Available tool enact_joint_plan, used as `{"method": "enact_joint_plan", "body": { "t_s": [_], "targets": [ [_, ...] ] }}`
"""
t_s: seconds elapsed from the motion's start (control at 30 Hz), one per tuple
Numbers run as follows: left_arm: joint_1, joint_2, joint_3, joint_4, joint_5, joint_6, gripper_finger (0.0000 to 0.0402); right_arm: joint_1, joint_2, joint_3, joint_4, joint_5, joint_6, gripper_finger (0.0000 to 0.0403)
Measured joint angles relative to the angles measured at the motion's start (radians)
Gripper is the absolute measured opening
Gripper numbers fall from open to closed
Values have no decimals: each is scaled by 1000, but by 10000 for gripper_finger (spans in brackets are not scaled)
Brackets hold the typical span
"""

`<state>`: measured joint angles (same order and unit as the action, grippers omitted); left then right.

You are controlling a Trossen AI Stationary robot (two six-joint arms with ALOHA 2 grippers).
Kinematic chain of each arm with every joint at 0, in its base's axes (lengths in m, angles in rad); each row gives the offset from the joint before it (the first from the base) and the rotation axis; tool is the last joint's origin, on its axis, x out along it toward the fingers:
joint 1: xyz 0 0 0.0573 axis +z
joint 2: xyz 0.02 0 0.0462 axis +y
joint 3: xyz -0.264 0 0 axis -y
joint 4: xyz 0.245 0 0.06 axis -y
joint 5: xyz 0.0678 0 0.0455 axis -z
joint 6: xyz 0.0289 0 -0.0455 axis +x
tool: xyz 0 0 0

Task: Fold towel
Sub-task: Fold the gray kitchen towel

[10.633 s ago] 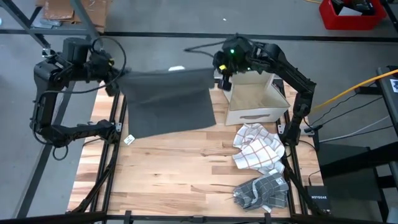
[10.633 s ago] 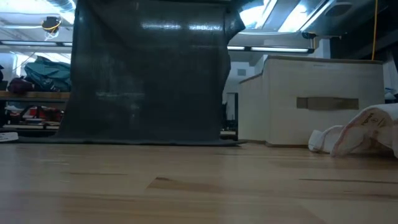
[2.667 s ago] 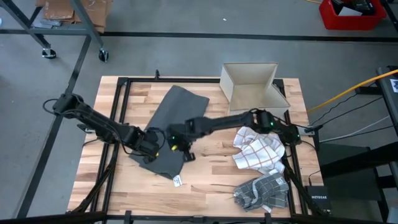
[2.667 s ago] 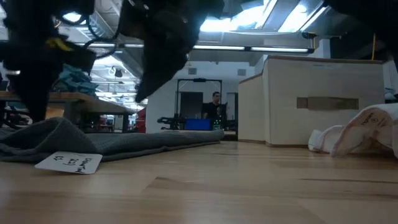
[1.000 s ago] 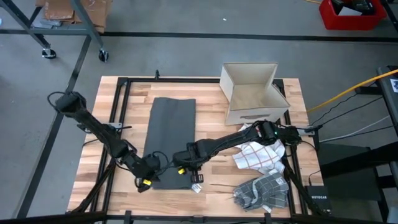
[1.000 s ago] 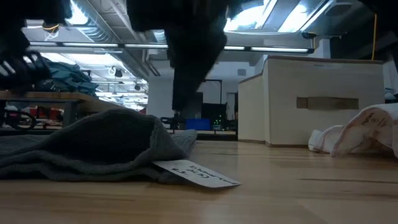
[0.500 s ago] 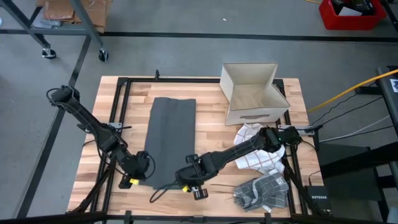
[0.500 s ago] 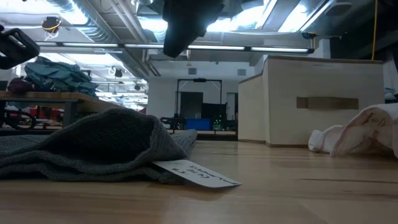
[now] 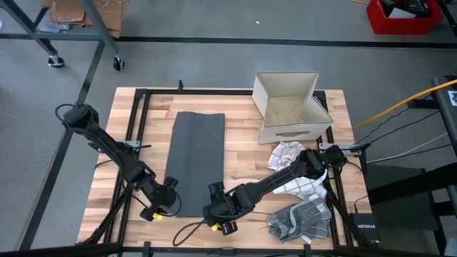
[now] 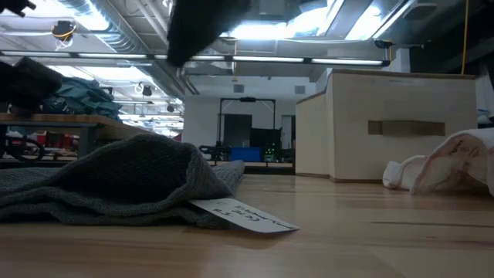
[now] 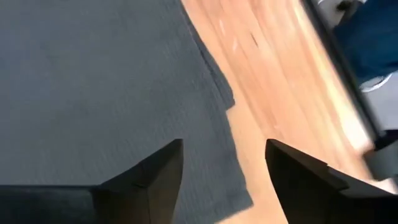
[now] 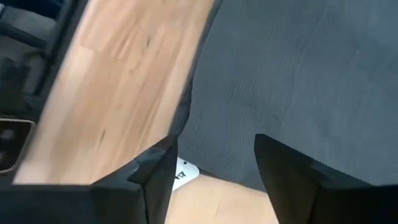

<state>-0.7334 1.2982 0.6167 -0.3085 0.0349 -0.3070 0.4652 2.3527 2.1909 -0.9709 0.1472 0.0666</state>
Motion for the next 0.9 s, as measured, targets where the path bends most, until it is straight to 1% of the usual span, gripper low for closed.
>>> {"method": "enact_joint_plan", "body": {
  "t_s": [0.13,0.33,0.4,0.57,0.73,0.9],
  "targets": [
    [-1,75,0,77,0,25,225,0,8,-50,49,-8,0,232],
    [-12,165,0,196,-14,22,225,2,8,-132,164,-27,0,234],
    [-19,188,0,221,-15,22,225,6,8,-162,219,-27,0,234],
    [-36,234,1,251,-29,20,225,7,8,-227,293,-27,-1,234],
    [-41,272,4,261,-88,-5,225,6,11,-271,325,-28,-1,234],
    [-42,277,4,263,-152,-58,225,6,30,-287,348,-63,-1,234]
  ]
}}
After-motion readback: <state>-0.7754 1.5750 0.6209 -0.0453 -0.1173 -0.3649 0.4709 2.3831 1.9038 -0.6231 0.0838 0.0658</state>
